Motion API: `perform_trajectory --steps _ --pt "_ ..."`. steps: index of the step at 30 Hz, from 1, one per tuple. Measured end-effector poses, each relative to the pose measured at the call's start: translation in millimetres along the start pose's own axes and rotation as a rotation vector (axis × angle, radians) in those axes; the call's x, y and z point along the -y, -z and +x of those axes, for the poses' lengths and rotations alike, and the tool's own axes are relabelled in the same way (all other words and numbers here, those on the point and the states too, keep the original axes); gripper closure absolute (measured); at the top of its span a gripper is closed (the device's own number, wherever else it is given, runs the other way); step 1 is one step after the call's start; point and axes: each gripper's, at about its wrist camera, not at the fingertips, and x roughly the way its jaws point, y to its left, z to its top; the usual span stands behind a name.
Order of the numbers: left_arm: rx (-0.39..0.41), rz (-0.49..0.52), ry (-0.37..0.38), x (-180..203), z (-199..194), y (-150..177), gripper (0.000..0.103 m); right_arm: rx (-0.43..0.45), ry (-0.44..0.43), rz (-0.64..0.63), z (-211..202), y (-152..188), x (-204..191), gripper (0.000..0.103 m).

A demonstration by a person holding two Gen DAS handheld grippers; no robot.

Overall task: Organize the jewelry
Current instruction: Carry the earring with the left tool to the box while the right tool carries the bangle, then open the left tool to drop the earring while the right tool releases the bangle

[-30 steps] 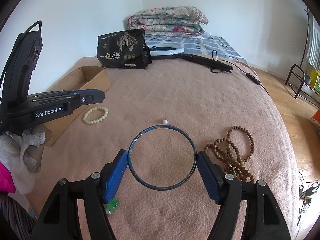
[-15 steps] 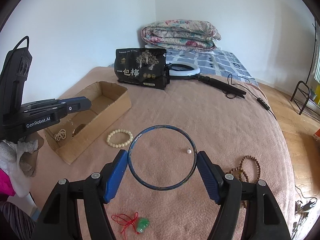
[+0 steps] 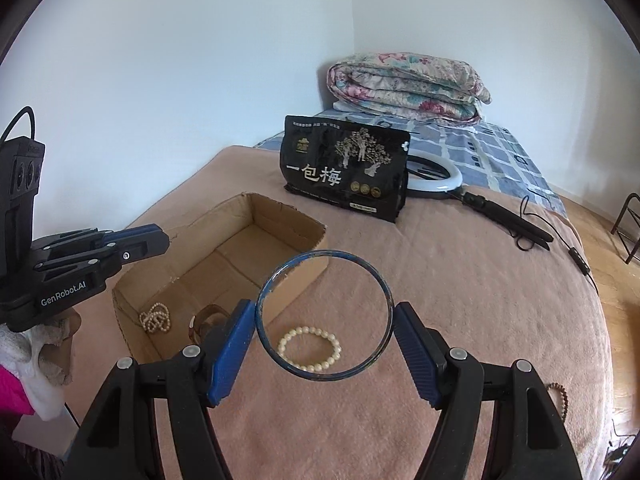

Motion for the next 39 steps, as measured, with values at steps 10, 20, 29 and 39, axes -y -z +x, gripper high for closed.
perform_trajectory --steps 10,20,29,39 --pt "-0.01 -0.026 -0.021 -34.1 9.0 5.4 0.094 -0.013 -0.048 -0.014 51.3 -29.4 -32.9 0.03" --pt "-0.024 -0.027 -0.021 -45.7 22.8 11.3 0.094 -0.047 -0.07 -0.001 95.3 -39.3 -46.4 0.03" --pt "-0.052 -0.042 -0.005 -52.7 33.2 14.9 0.094 -0.07 -0.081 0.024 113.5 -38.3 -47.9 0.029" --pt "-0.046 -0.071 -0.024 -55.0 27.9 17.6 0.058 -0.033 -0.073 0.047 98.1 -40.4 -43.1 0.023"
